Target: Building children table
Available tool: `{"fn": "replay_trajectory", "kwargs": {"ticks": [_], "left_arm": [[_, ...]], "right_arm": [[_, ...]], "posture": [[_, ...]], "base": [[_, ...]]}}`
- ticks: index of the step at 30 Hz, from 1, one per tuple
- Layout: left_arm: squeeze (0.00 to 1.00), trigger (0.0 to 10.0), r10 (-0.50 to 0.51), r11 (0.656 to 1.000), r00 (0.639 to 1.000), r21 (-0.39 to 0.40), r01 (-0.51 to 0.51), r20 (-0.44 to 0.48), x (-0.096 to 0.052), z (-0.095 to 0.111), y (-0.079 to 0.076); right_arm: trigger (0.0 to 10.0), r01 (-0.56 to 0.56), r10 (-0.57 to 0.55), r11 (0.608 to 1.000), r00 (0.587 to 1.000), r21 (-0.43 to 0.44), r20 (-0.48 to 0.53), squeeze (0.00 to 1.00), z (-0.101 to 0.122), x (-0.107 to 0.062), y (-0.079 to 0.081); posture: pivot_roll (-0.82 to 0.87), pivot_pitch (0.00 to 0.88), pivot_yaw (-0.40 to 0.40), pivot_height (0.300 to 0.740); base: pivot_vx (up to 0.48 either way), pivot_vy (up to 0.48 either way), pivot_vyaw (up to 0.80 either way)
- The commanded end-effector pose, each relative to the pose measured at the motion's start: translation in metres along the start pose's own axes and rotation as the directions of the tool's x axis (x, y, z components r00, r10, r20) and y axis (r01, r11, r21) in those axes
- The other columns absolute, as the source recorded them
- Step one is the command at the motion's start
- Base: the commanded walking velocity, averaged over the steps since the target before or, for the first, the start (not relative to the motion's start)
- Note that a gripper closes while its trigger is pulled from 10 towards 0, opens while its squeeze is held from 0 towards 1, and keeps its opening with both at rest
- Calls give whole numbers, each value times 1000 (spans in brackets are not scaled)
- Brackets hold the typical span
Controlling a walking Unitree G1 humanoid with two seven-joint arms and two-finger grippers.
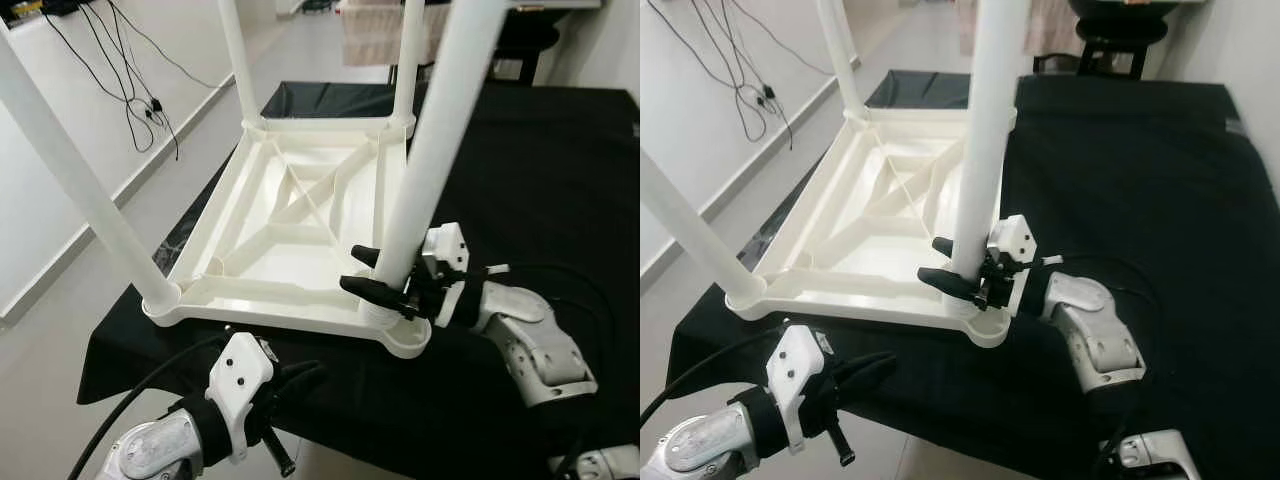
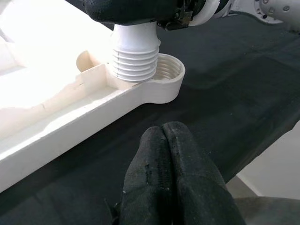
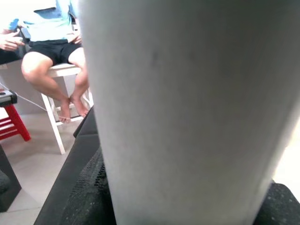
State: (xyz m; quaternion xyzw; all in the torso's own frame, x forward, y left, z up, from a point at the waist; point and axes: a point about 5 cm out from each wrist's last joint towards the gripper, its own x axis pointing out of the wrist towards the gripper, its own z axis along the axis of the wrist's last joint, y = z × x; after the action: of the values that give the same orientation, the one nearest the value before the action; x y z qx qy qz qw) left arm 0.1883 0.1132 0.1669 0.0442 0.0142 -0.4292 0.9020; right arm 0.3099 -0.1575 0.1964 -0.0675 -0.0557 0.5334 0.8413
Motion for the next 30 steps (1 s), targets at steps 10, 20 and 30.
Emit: {"fn": "replay_trajectory", "kwargs": {"ticks": [10, 20, 30], "left_arm": [[0, 10000, -15, 1000, 999, -18, 14, -45, -12, 0, -3], [0, 10000, -10, 1000, 999, -23, 9, -51, -15, 1, -3], [0, 10000, -13, 1000, 998, -21, 12, -57, -13, 2, -1]], "right_arm": [[10000, -126, 130, 990, 988, 55, -78, 0, -6, -23, -2], [10000, -230, 235, 971, 967, 63, -95, 0, -2, -28, -2], [10000, -334, 340, 940, 932, 69, -121, 0, -5, -27, 8]], "posture": [[91, 254, 101, 740], [101, 256, 102, 740], [102, 255, 109, 740]], "base": [[0, 0, 0], [0, 0, 0], [0, 0, 0]]}}
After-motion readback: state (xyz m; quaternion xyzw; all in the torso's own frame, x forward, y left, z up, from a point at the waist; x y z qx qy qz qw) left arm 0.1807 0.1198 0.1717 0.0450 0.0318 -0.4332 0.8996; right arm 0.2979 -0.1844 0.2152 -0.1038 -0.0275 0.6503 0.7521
